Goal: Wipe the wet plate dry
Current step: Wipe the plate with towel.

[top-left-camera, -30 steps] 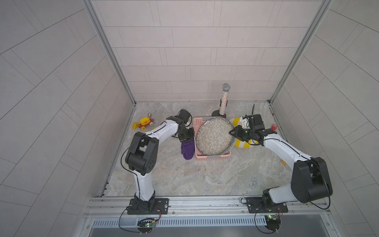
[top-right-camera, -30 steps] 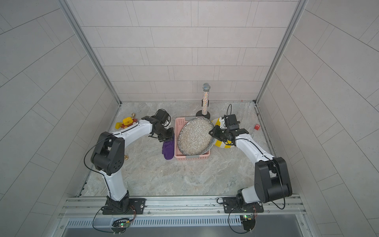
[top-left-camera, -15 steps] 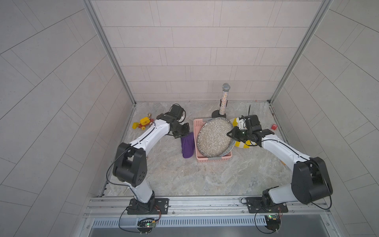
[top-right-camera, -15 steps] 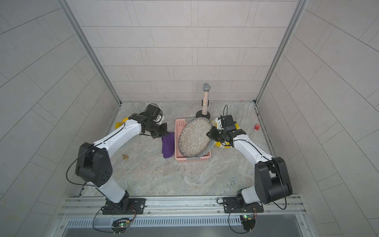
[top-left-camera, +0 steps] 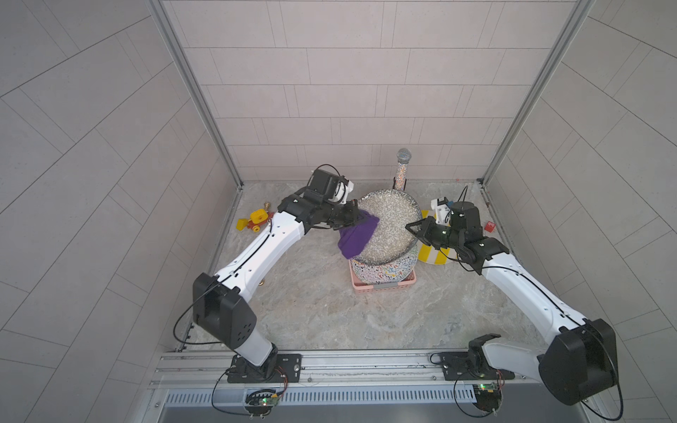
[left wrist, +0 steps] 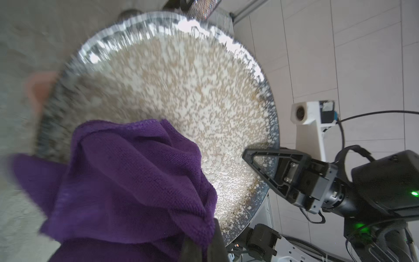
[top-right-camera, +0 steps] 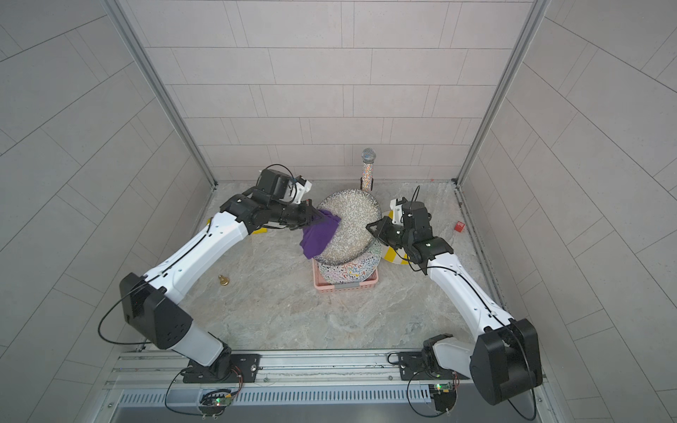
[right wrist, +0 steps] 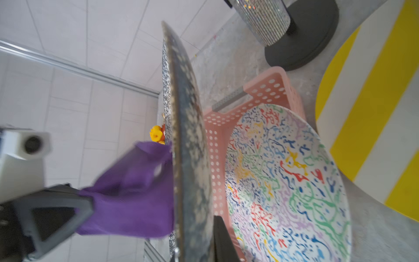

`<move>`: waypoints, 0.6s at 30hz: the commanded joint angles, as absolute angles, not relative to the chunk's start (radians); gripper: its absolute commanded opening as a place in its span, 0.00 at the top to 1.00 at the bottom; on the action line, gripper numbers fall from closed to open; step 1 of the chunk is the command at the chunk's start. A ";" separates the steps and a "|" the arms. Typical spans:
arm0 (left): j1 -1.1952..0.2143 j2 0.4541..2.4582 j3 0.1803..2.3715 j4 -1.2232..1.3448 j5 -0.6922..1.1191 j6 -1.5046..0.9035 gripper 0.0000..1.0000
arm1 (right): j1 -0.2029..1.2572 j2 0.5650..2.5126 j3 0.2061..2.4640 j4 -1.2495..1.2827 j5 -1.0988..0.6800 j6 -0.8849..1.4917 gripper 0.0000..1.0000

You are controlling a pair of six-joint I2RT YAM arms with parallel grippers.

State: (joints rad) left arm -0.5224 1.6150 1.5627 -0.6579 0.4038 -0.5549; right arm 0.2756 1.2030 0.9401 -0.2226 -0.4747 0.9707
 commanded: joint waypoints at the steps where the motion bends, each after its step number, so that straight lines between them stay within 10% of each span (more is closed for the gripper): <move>1: -0.551 1.628 1.572 -0.655 0.415 -0.597 1.00 | 0.278 1.148 1.048 0.182 -0.483 1.183 1.00; 12: -0.680 1.706 1.746 -0.648 0.490 -0.548 1.00 | 0.294 1.188 1.132 0.371 -0.445 1.321 1.00; 18: -0.469 1.715 1.781 -0.670 0.337 -0.676 1.00 | 0.319 1.130 1.111 0.324 -0.521 1.241 1.00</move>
State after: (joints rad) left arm -0.5812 1.6989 1.7687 -0.6113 0.4191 -0.6170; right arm 0.2962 1.2358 1.0286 0.0364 -0.4152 1.2377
